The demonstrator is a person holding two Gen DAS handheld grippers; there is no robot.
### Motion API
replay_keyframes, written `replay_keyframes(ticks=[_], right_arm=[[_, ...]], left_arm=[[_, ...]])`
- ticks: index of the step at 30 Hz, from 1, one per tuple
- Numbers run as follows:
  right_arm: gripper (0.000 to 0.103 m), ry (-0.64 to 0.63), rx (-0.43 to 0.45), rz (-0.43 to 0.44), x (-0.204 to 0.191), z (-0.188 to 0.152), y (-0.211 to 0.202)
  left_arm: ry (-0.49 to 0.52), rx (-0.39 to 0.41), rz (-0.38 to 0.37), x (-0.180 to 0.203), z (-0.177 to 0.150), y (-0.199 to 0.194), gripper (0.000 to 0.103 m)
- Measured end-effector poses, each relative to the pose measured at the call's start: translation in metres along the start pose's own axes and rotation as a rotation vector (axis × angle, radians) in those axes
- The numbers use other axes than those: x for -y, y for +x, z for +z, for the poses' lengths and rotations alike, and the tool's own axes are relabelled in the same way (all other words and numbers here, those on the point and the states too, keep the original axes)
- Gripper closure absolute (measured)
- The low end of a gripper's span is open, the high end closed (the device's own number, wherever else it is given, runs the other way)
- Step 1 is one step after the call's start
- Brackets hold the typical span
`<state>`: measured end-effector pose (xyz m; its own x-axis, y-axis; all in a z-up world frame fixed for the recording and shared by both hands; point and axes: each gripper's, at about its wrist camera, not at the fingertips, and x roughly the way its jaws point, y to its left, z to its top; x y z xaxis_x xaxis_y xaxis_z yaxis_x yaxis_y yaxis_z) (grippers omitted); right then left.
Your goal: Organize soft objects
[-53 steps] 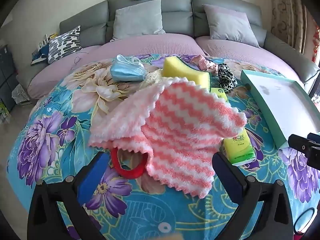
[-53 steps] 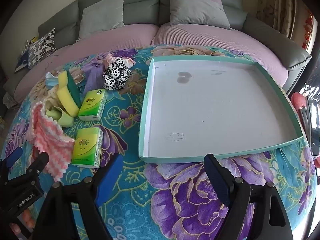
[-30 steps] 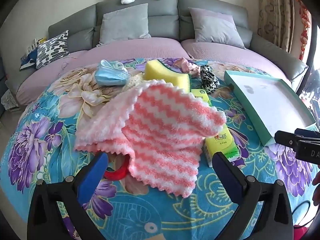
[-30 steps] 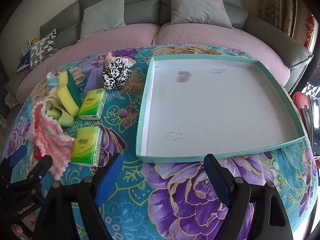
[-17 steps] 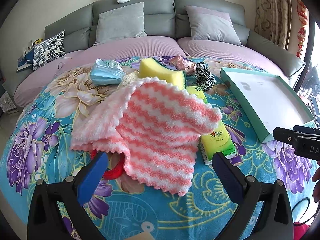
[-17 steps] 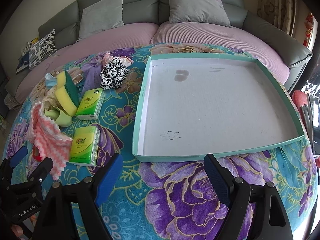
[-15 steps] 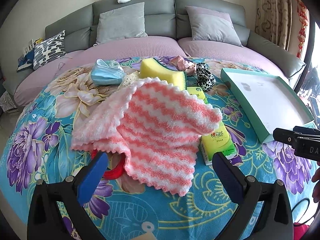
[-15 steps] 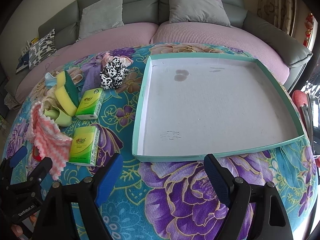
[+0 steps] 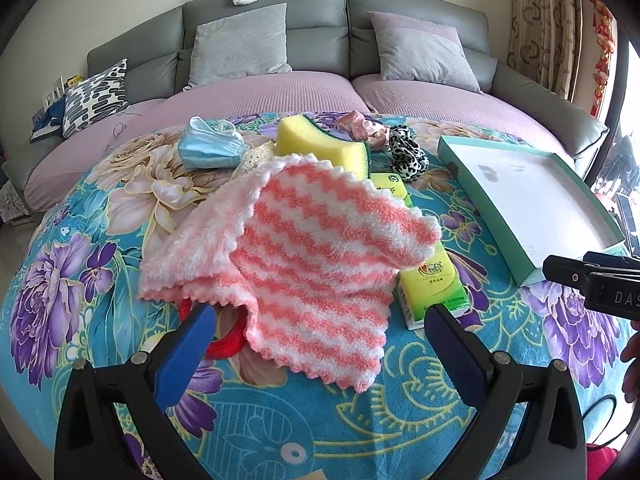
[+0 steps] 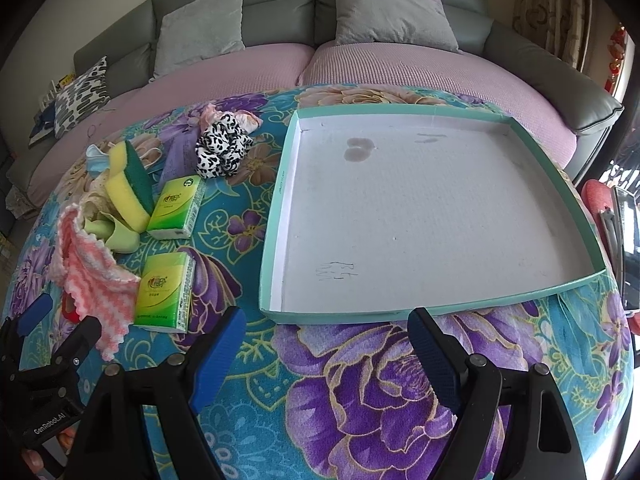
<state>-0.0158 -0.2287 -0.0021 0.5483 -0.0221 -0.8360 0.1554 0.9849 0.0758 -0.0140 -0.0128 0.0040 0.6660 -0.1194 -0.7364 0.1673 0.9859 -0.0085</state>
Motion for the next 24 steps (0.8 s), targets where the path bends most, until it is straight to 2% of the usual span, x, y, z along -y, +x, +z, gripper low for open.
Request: replay_keyframes(ticks=[24], right_arm=[[0.018,-0.013,0.000,-0.012,-0.0025,0.0009,0.0002]], left_arm=[[-0.012,0.010,-0.017,-0.0061,0.0007,-0.0017,0.000]])
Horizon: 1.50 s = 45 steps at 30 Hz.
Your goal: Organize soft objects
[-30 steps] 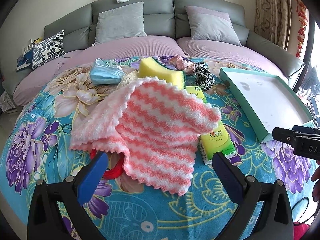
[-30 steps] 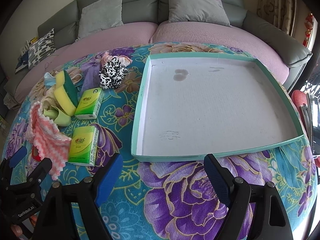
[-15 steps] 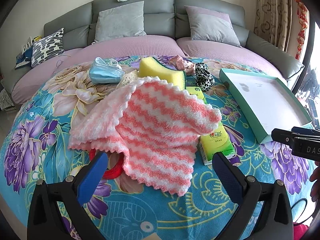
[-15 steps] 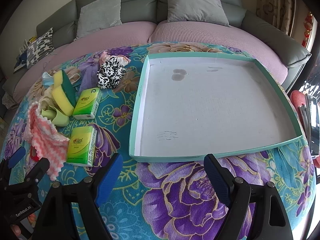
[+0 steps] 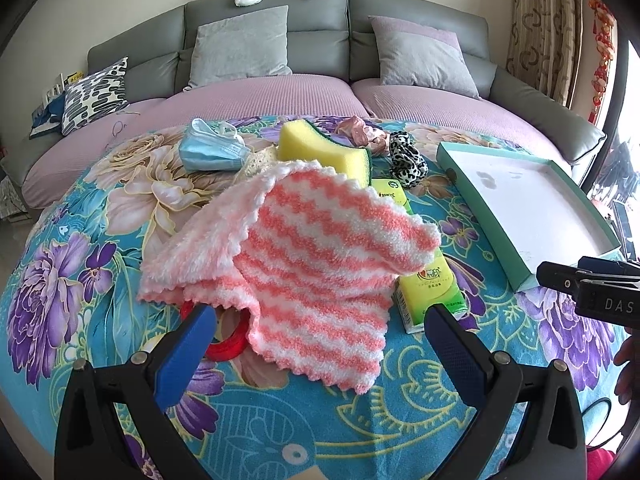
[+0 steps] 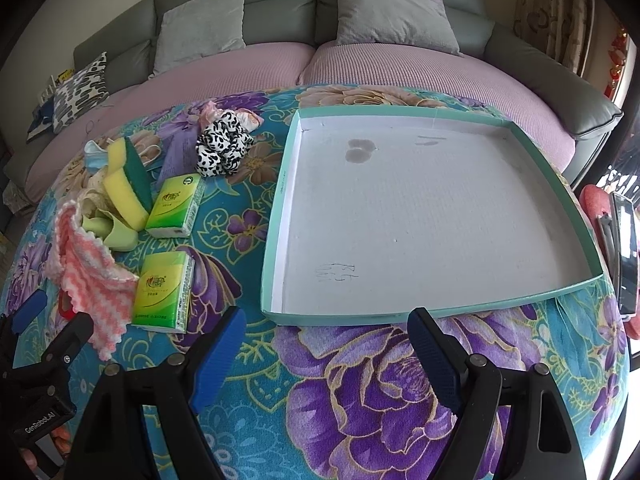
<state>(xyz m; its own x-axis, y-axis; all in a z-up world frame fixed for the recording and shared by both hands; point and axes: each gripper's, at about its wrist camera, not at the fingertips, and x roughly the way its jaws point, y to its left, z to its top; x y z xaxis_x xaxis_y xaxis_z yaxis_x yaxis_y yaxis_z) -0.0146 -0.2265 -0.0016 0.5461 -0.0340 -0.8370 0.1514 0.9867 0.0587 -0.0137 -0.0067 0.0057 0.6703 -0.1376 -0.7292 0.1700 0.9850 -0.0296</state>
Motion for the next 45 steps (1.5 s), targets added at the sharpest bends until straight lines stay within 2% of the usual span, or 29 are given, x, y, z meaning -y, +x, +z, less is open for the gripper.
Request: replay_keyframes(ticks=[15,19,23,26,29,36,42,43,44,45], right_arm=[[0.018,-0.031,0.003,-0.012,-0.006,0.002,-0.002],[0.018,-0.041,0.062,0.005,-0.010,0.005,-0.015],[0.018,-0.069,0.122,0.070,-0.024,0.009,-0.028],[0.018,-0.099,0.108,0.121,-0.042,0.011,-0.025],[0.018,-0.137,0.081,0.130,-0.059,0.010,-0.018],[0.018,-0.207,0.028,0.162,-0.093,0.004,-0.001],[0.021,-0.202,-0.035,0.172,-0.104,0.003,0.021],[0.023,-0.198,-0.044,0.171,-0.105,0.002,0.024],[0.023,-0.195,-0.052,0.170,-0.105,0.002,0.027],[0.027,-0.192,-0.059,0.171,-0.105,0.002,0.029]], left_arm=[[-0.015,0.005,-0.047,-0.005,0.001,-0.005,0.000],[-0.023,0.008,-0.054,-0.010,0.005,-0.009,0.000],[-0.070,0.010,-0.056,-0.027,0.014,-0.016,0.000],[-0.049,0.008,-0.002,-0.035,0.019,-0.015,0.000],[-0.033,0.000,0.068,-0.043,0.024,-0.010,0.000],[-0.062,-0.045,0.113,-0.066,0.029,0.015,0.000],[-0.025,-0.047,0.137,-0.067,0.036,0.030,0.001],[-0.020,-0.047,0.139,-0.067,0.037,0.032,0.006],[-0.019,-0.046,0.140,-0.068,0.037,0.033,0.019],[-0.018,-0.048,0.137,-0.069,0.038,0.035,0.025]])
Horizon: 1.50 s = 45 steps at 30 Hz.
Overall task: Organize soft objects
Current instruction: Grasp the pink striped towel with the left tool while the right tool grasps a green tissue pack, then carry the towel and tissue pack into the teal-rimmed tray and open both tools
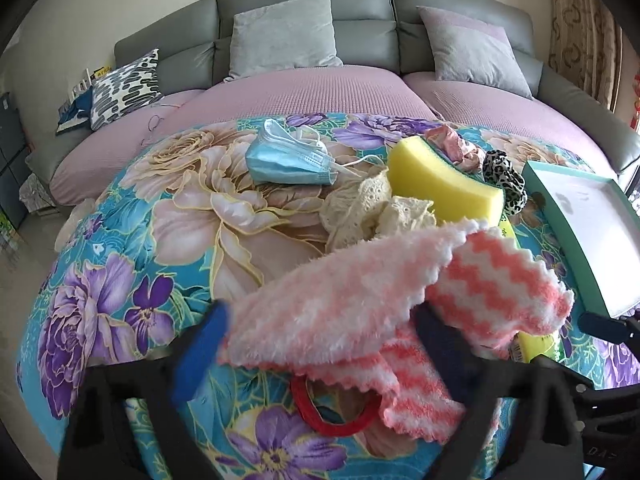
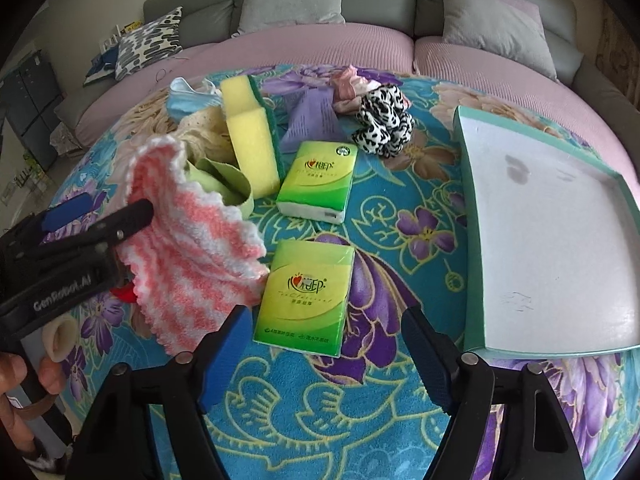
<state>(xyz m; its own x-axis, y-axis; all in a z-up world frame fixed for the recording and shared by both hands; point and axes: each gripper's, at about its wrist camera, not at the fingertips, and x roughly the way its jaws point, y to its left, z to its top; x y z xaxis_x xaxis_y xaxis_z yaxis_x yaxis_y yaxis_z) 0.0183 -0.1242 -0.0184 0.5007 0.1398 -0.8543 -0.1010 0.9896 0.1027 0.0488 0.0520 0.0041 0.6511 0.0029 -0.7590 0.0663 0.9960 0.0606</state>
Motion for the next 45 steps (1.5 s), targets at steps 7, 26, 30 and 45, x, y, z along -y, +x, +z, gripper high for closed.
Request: replay_keyframes(ticks=[7,26,30,45], right_arm=[[0.038,0.006,-0.020,0.031,0.000,-0.001,0.006],[0.053,0.005,-0.022,0.058,-0.002,-0.001,0.002],[0.053,0.024,0.009,0.055,0.002,0.000,-0.009],[0.053,0.149,0.161,-0.020,0.055,0.021,-0.070]], left_arm=[[-0.020,-0.039,-0.038,-0.005,0.001,0.011,0.070],[-0.065,-0.047,-0.044,-0.014,0.002,0.006,0.096],[-0.059,-0.011,-0.031,-0.013,0.007,-0.010,0.097],[-0.030,0.179,-0.077,0.021,0.069,-0.079,0.097]])
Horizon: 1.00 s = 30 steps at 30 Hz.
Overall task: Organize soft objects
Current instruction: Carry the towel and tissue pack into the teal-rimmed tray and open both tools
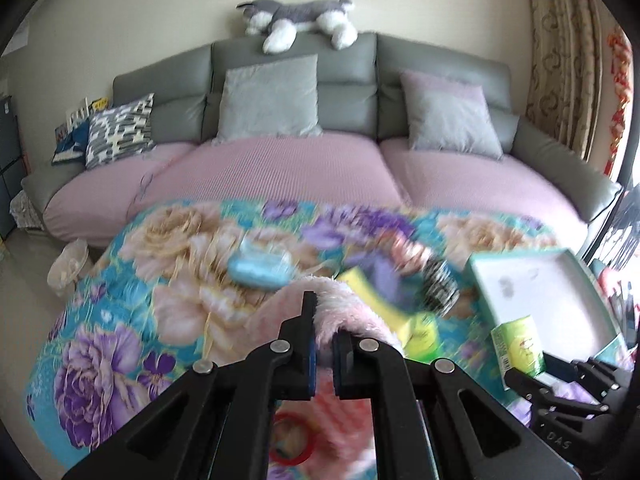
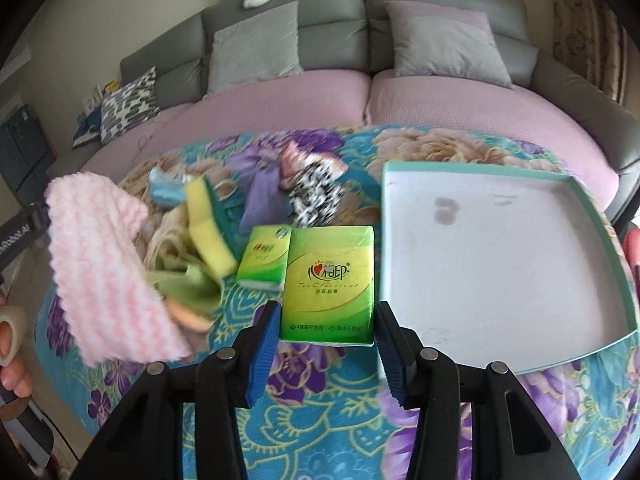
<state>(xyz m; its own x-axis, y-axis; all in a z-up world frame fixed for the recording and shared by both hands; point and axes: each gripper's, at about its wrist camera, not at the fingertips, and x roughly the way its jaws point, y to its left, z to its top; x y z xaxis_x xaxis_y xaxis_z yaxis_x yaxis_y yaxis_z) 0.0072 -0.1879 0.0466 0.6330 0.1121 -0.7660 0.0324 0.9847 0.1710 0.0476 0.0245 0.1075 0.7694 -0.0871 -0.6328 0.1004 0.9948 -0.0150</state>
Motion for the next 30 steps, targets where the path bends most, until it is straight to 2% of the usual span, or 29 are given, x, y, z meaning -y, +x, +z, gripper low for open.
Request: replay_keyframes(ticks=[9,14,24,30], right_arm=[[0.053,0.156,0.099,-0.126,0.070,0.028,-0.026],[0.053,0.232,0.122,-0.182,0.109,0.034,-0.029],[0.053,0.361,0.082,-0.317,0.175,0.018,-0.014],[0.053,0.409,0.078,-0.353,0.200,0.012,-0.009]], left_arm=[[0.007,0.138,-0.118,0.055,0.064,-0.024,0.097],[0.034,0.170,-0.190,0.096,0.088,-0.022,0.097],[0.067,0.088,-0.341,0.180,0.085,0.024,0.097],[0.085,0.029,-0.409,0.222,0.077,0.054,0.097]])
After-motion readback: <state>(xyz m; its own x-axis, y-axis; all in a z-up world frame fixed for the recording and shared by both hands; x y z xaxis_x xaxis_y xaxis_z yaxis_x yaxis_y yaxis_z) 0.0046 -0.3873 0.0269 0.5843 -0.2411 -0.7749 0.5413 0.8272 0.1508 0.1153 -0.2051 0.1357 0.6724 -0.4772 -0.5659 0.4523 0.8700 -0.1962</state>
